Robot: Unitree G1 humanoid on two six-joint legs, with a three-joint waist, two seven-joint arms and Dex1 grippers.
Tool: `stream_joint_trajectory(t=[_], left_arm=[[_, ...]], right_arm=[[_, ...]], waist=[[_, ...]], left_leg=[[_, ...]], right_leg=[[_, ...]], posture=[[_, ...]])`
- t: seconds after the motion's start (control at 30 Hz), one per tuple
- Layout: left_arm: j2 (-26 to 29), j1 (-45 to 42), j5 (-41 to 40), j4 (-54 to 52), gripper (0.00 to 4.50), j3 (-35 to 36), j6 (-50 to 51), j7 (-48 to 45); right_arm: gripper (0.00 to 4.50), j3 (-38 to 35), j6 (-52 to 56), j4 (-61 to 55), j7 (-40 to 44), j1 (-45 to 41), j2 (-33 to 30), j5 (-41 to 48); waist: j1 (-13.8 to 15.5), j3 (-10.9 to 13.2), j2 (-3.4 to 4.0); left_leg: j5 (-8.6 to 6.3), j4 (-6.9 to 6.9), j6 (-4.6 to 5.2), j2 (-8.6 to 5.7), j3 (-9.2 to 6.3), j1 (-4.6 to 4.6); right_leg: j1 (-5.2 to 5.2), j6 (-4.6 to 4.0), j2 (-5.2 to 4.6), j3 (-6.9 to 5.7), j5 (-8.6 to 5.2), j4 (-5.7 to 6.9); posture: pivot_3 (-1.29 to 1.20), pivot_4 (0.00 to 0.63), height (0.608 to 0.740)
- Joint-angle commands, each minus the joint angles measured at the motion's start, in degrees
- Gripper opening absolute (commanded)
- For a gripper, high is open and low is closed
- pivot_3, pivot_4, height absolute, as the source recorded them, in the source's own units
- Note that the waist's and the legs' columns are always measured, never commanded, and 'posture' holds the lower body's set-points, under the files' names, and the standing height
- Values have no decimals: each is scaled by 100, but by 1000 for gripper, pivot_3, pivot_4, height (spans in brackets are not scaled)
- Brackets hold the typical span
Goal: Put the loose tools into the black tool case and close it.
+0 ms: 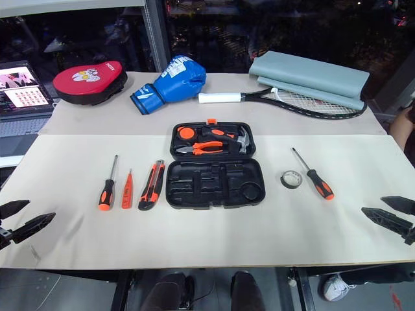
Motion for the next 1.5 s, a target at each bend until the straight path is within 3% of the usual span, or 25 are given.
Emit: stream_joint_trajectory(t=[0.03,0.3,0.53,0.7,0.87,1.13,1.23,1.43,1.5], left_arm=[[156,-146,-72,-67,4500,-43,95,79],[432,-847,-310,-592,4500,-759,1187,591],[757,-2745,-694,-861,4500,-1793,4056,2066],[807,-3808,-804,-845,4500,-2697,5236,2371],[740,-4613,-291,-38,4500,-3601,5486,2857],[581,-5069,-74,531,4500,-4211,5513,2886],[516,-5033,0,631,3793,-4374,5341,2849],[571,-4909,332,983,1509,-4687,4815,2750],[630,-4924,404,1213,940,-4638,4687,2662]], right_arm=[[4416,-302,-141,-168,-35,136,55,-19],[4416,-453,-157,-1593,-299,289,210,140],[4416,-5,700,-3918,-715,-326,59,1060],[4416,657,742,-4912,-1011,-1065,-8,1436],[4416,1496,981,-5529,-1474,-2053,37,1958],[4416,1822,973,-5661,-1798,-2231,210,2009],[4500,1809,1005,-5656,-1917,-2259,261,2080],[4500,1791,951,-5636,-1958,-2212,222,1989],[4500,1740,957,-5625,-1980,-2190,216,1983]], waist=[[0,0,0],[24,-1,5],[-5,0,4],[-5,9,-11],[-13,11,-15],[47,21,-33],[55,21,-31],[75,16,-23],[80,8,-9]], left_leg=[[0,0,0,0,0,0],[0,1,0,-1,0,-1],[1,3,-1,1,-8,1],[-3,6,-7,-8,-18,-6],[-2,4,-10,-8,-22,-4],[-2,7,-9,-13,-32,-24],[-2,7,-9,-13,-32,-21],[-1,8,-9,-15,-31,-5],[-1,8,-9,-18,-31,-2]], right_leg=[[0,0,0,0,0,0],[1,31,2,2,8,2],[2,36,13,2,6,15],[-2,29,17,3,16,21],[-6,23,19,2,20,20],[-17,23,10,-4,21,15],[-16,22,9,-2,21,18],[-2,19,2,-3,21,22],[1,19,-1,-3,21,22]], posture=[[0,150,736],[0,150,736],[0,150,736],[0,150,736],[0,150,736],[0,150,736],[0,150,736],[0,150,736],[0,150,736]])
